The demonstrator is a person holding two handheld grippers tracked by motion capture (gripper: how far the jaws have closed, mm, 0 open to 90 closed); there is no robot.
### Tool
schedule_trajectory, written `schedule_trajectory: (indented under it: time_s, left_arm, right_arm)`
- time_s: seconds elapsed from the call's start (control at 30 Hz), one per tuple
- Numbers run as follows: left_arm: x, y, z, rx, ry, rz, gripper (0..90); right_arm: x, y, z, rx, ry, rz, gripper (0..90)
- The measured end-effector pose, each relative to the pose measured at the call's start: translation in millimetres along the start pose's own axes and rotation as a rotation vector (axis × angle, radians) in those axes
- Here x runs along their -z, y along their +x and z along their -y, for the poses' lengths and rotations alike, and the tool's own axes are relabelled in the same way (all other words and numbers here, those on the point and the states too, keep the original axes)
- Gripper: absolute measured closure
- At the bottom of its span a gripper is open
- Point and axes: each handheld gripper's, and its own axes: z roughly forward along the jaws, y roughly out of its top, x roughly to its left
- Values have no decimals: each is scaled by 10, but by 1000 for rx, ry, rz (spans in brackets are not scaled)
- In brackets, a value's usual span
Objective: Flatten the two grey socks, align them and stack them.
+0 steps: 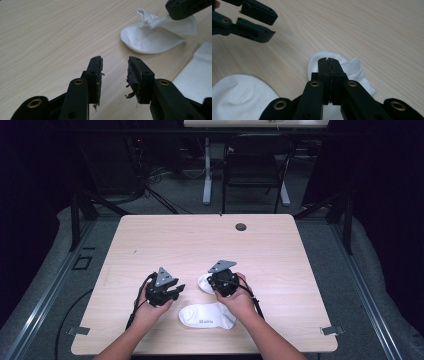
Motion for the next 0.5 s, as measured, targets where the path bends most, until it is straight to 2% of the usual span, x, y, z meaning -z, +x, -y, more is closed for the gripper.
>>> schedule_trajectory:
  time_s: [0.13, 0.2, 0.3, 0.4, 0.5]
  left_arm:
    - [-104, -41, -103, -35, 14, 6, 727]
    - [-166, -72, -133, -40, 15, 17, 806]
    - [-263, -123, -171, -68, 40, 20, 861]
    - [-360, -189, -220, -95, 45, 25, 895]
    - [-448, -220, -242, -94, 52, 35, 898]
  right_arm:
    - [66, -18, 39, 10, -28, -2, 900]
    - [88, -38, 79, -3, -36, 0, 900]
    - [92, -61, 136, -11, -39, 0, 900]
    - [90, -71, 171, -12, -35, -1, 900]
    - [88, -68, 185, -23, -43, -5, 900]
